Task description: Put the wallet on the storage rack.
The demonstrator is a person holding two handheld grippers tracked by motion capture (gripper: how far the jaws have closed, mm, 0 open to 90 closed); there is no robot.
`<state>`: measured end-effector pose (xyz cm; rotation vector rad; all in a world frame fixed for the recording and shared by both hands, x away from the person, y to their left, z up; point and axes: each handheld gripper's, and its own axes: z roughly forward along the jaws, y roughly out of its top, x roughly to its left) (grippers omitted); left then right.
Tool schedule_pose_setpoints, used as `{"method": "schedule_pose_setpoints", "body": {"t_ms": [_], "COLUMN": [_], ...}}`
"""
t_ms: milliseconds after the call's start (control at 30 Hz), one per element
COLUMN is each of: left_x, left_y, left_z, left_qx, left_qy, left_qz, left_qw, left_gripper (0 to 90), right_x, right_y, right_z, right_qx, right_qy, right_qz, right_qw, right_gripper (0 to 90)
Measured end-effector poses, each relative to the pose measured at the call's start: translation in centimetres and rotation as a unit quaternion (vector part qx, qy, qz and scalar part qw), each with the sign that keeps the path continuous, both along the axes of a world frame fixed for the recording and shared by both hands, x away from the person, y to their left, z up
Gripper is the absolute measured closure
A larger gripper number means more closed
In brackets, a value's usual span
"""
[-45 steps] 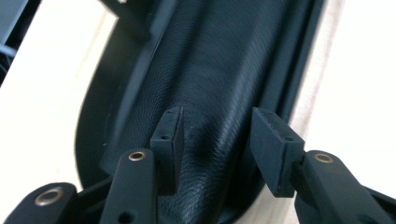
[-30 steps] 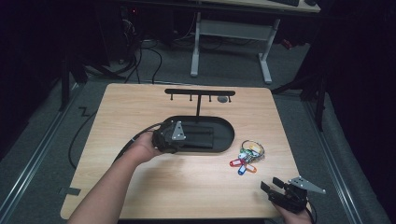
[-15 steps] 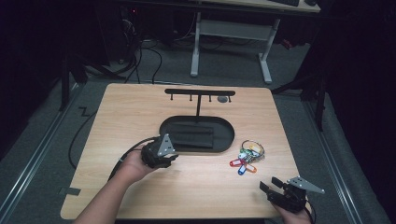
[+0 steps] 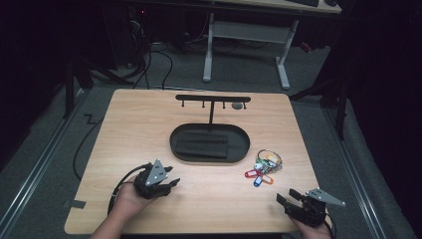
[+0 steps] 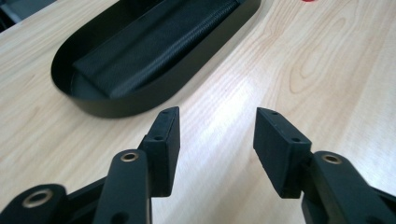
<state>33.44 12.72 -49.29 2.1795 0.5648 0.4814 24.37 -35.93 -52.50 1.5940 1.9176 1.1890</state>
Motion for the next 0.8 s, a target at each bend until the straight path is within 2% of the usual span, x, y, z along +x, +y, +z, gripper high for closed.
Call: {"method": "schedule_pose_setpoints", "body": {"t_ms": [233, 267, 367, 433, 567, 800], "left_x": [-2.8, -3.1, -4.0, -3.9, -3.2, -2.9], "left_y": [2.1, 2.4, 2.6, 2.4, 2.9, 3.2], "left_z": [-1.0, -1.4, -2.5, -2.7, -2.7, -2.8], "left_qx": [-0.037, -0.039, -0.021, 0.000, -0.025, -0.027], "left_qy": [0.022, 0.023, 0.034, 0.033, 0.044, 0.041], "left_qz": [0.034, 0.039, 0.049, 0.050, 0.061, 0.065], "left_qw": [0.9985, 0.9982, 0.9980, 0.9982, 0.9969, 0.9967], "left_gripper": [49.1, 49.1, 48.4, 45.9, 41.1, 36.5], "right_x": [0.0, 0.0, 0.0, 0.0, 0.0, -0.1], "right_y": [-0.1, -0.1, -0.1, -0.1, -0.1, -0.2], "right_z": [-0.1, -0.1, -0.1, -0.1, -0.2, -0.2], "right_qx": [-0.002, -0.002, -0.004, -0.005, -0.004, -0.002], "right_qy": [-0.001, -0.001, -0.001, 0.002, 0.005, 0.011], "right_qz": [0.001, 0.001, 0.003, 0.002, -0.002, -0.006], "right_qw": [1.0000, 1.0000, 1.0000, 1.0000, 1.0000, 0.9999], "right_gripper": [37.8, 37.8, 38.5, 38.9, 39.6, 41.0]}}
